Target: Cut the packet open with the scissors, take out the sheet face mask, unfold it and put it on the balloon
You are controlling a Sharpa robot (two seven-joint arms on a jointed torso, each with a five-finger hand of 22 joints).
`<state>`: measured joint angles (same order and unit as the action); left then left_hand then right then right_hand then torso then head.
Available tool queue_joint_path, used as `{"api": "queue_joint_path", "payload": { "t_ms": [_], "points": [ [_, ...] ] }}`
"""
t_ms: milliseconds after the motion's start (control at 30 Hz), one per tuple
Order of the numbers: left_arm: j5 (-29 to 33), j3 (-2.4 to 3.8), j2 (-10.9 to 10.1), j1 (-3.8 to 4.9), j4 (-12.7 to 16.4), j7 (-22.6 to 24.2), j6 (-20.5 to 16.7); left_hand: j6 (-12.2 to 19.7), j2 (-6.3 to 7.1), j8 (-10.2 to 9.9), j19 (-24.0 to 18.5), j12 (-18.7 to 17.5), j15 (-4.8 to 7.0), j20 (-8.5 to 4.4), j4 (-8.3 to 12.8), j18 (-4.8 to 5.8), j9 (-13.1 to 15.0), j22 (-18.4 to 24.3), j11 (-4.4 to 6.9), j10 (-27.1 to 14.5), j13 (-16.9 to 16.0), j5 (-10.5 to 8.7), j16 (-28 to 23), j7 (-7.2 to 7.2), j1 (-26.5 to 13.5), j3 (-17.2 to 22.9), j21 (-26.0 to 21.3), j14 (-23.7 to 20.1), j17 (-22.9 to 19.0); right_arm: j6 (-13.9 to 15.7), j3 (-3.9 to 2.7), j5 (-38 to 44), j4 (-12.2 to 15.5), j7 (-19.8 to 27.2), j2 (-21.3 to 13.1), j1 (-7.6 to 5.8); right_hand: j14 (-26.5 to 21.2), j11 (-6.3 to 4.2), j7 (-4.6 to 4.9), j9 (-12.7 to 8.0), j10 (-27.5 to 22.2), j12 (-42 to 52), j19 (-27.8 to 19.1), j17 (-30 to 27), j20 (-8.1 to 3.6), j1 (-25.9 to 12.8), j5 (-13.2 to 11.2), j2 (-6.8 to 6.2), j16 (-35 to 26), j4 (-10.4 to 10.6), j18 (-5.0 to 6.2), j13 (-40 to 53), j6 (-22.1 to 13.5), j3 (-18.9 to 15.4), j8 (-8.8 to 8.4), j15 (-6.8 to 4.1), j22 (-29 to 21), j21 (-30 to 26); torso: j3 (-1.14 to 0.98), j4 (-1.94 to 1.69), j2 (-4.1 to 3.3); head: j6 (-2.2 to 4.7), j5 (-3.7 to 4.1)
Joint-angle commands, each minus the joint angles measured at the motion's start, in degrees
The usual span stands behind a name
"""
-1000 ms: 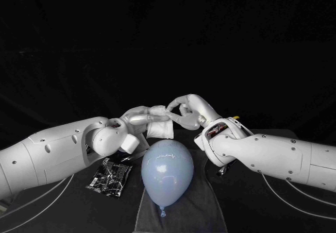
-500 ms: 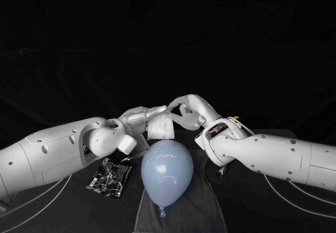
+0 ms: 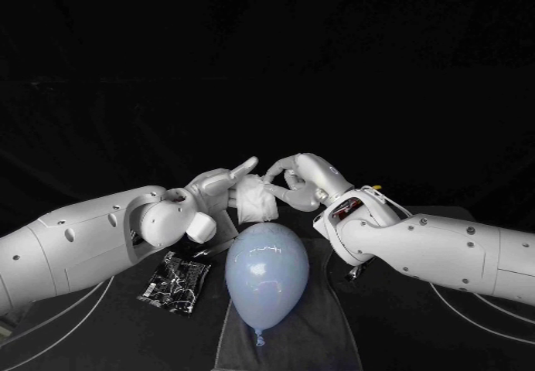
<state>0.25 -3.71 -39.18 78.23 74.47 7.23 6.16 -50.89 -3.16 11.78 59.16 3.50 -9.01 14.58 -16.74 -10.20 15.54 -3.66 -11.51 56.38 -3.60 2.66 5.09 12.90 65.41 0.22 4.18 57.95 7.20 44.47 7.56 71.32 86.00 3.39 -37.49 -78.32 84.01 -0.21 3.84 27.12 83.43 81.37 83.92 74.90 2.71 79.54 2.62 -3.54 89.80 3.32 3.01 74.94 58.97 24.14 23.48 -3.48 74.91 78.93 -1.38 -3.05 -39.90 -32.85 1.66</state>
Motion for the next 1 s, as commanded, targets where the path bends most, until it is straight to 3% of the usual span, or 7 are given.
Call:
{"api": "queue_joint_path", "payload": {
  "t_ms": [33,200,367,467,667,800,1000],
  "points": [
    [1.31,0.06,0.17,0.05,-0.05,0.38,-1.38,-0.45,-0.94,0.28,-0.77,0.20,0.01,0.20,-0.08,-0.41,-0.01,0.02,0.06,0.32,-0.06,0.11,-0.45,1.60,0.21,-0.47,-0.34,0.13,0.03,-0.49,-0.04,2.90,0.03,-0.53,0.06,0.00,5.99,-0.45,-0.36,0.12,1.47,0.24,2.52,15.10,-0.54,0.14,0.18,0.08,0.20,0.05,-0.92,8.29,0.18,0.34,0.32,-0.53,12.35,0.42,-0.02,-0.02,-0.02,0.01,-0.03],
    [1.53,0.07,0.25,0.06,-0.22,0.65,-2.31,-0.26,-2.32,0.20,-2.89,0.28,-0.10,0.69,0.10,-0.43,-0.37,0.04,0.31,0.75,-0.09,0.13,-0.92,1.12,2.30,-0.75,-0.54,-0.49,-0.13,-0.26,-0.04,3.36,0.31,-0.57,0.15,0.00,5.99,-0.45,-0.36,0.13,1.47,0.23,2.54,15.10,-0.55,0.14,0.18,0.07,0.20,0.03,-0.94,8.28,0.18,0.35,0.34,-0.53,12.37,0.50,-0.01,0.00,-0.03,-0.08,-0.06],
    [1.61,0.08,0.26,0.06,-0.27,0.99,-2.26,-0.39,-2.57,0.34,-3.91,0.25,0.03,0.89,1.15,-0.44,-0.71,-0.01,0.69,1.34,-0.07,0.15,-1.03,0.56,8.89,1.01,-0.42,-0.57,-0.19,0.04,-0.04,3.68,0.27,-0.93,0.31,0.01,5.99,-0.45,-0.36,0.13,1.47,0.23,2.54,15.10,-0.55,0.14,0.18,0.07,0.20,0.03,-0.94,8.28,0.18,0.35,0.34,-0.53,12.37,0.50,0.02,-0.04,-0.01,-0.13,0.00],
    [1.53,0.08,0.20,0.06,-0.27,1.02,-1.77,-1.19,-0.34,0.72,-5.06,0.28,0.05,1.18,2.76,-0.43,-0.89,0.01,0.81,1.86,-0.08,0.13,-1.11,0.41,13.64,2.32,-0.49,-0.80,-0.26,0.42,-0.05,3.74,0.14,-1.20,0.40,0.02,5.99,-0.45,-0.36,0.13,1.47,0.23,2.54,15.10,-0.55,0.14,0.18,0.07,0.20,0.03,-0.94,8.28,0.18,0.35,0.34,-0.53,12.37,0.50,0.03,-0.09,-0.01,-0.11,0.00],
    [0.51,0.08,0.01,0.06,-0.22,0.77,-1.15,-2.05,4.89,1.11,-5.91,0.29,-0.10,1.40,2.19,-0.44,-1.08,-0.03,0.57,2.39,-0.10,0.09,-1.10,0.90,14.18,-0.10,-0.39,-0.92,-0.29,1.30,-0.06,3.59,-0.03,-1.69,0.53,0.03,5.99,-0.46,-0.37,0.15,1.53,0.31,2.55,15.10,-0.56,0.11,0.18,0.05,0.20,-0.02,-0.94,8.35,0.17,0.42,0.42,-0.53,12.37,0.54,0.04,-0.04,-0.02,-0.11,0.00],
    [-0.18,0.08,-0.15,0.06,-0.19,0.55,-0.75,-2.55,6.45,1.41,-6.05,0.38,-0.06,1.42,1.23,-0.45,-1.13,-0.05,0.66,3.05,-0.16,0.09,-1.08,0.84,14.12,-1.41,-0.30,-0.95,-0.30,1.56,-0.07,3.45,-0.18,-2.06,0.56,0.03,5.99,-0.46,-0.37,0.15,1.53,0.31,2.55,15.10,-0.56,0.11,0.18,0.05,0.20,-0.02,-0.94,8.35,0.17,0.42,0.42,-0.53,12.37,0.54,0.04,-0.02,0.00,-0.16,-0.01],
    [-0.52,0.08,-0.31,0.06,-0.13,0.47,-0.48,-2.64,7.13,1.49,-6.03,0.33,-0.03,1.41,0.38,-0.46,-1.21,-0.07,0.68,3.25,-0.15,0.08,-1.02,0.84,13.87,-2.44,-0.23,-0.89,-0.28,1.14,-0.07,3.38,-0.49,-2.60,0.61,0.04,5.99,-0.46,-0.36,0.17,1.52,0.26,2.59,15.10,-0.57,0.10,0.18,0.06,0.20,-0.04,-0.97,8.32,0.17,0.46,0.45,-0.54,12.40,0.64,0.02,-0.02,-0.01,-0.15,0.01]
  ]
}}
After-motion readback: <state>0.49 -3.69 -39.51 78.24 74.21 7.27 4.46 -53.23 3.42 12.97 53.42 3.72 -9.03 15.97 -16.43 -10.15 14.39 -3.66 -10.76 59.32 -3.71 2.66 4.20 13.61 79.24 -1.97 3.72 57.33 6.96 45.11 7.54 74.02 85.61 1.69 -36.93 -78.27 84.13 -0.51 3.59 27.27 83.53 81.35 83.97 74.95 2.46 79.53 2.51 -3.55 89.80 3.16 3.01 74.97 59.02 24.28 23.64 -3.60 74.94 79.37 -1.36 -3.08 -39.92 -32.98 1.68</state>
